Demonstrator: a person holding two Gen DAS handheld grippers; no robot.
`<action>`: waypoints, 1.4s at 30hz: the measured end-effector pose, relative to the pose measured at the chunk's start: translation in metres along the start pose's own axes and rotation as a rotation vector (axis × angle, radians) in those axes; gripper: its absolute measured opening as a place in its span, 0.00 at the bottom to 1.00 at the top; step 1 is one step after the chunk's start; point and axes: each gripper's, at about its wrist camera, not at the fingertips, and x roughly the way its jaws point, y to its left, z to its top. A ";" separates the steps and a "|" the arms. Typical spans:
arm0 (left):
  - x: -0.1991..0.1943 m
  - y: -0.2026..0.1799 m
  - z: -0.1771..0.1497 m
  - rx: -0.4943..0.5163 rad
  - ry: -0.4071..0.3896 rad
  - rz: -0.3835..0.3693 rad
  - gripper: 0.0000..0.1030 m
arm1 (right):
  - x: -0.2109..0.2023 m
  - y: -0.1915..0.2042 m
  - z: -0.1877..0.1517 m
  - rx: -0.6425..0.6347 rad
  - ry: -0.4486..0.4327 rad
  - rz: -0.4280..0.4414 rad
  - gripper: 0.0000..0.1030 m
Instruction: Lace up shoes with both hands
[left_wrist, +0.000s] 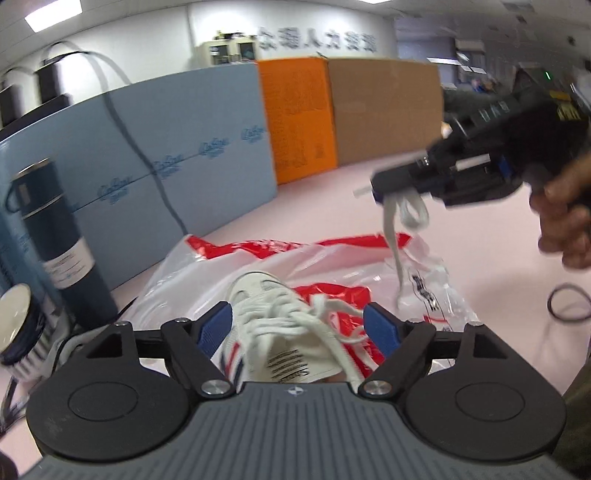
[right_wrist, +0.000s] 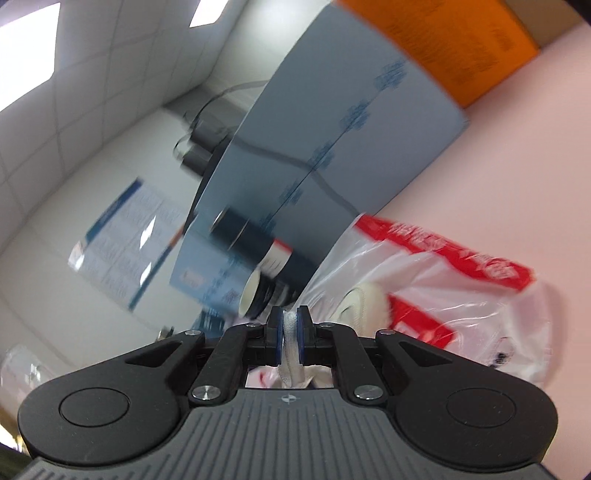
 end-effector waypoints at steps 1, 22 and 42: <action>0.006 -0.005 0.001 0.032 0.014 -0.011 0.68 | -0.007 -0.006 0.002 0.026 -0.029 -0.014 0.07; -0.001 0.018 0.017 -0.152 -0.021 0.014 0.75 | -0.054 -0.096 0.021 0.265 -0.226 -0.195 0.07; -0.052 0.020 0.008 -0.149 -0.163 -0.143 0.03 | -0.045 -0.107 0.037 0.206 -0.201 -0.325 0.07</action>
